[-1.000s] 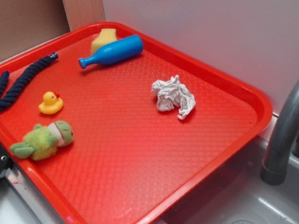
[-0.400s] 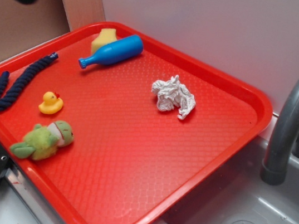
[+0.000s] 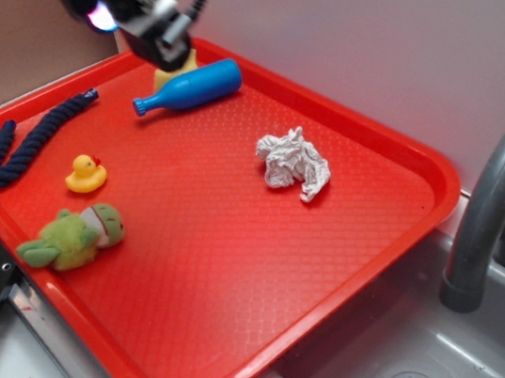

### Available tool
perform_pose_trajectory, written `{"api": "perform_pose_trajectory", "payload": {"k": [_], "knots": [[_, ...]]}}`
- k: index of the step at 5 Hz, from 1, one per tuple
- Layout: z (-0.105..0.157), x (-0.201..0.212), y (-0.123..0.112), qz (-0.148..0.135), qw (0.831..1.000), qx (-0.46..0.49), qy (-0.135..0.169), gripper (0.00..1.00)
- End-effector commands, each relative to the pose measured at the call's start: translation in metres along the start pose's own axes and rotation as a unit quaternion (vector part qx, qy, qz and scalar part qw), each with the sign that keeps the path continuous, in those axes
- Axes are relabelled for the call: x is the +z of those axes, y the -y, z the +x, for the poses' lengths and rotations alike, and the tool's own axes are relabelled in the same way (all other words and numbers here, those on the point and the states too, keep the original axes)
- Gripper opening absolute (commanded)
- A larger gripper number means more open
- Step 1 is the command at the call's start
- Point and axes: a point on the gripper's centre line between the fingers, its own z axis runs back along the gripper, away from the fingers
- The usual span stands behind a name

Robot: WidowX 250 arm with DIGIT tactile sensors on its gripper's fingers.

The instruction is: Grab the white paper.

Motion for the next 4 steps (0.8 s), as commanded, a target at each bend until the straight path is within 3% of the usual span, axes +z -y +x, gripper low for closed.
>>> {"api": "perform_pose_trajectory", "payload": {"k": [1, 2, 4], "knots": [[0.035, -0.055, 0.016, 0.008, 0.999, 0.001, 0.032, 1.00], [0.049, -0.077, 0.021, 0.006, 0.999, 0.015, 0.043, 1.00], [0.060, -0.112, 0.032, 0.015, 0.999, 0.030, 0.039, 1.00]]}}
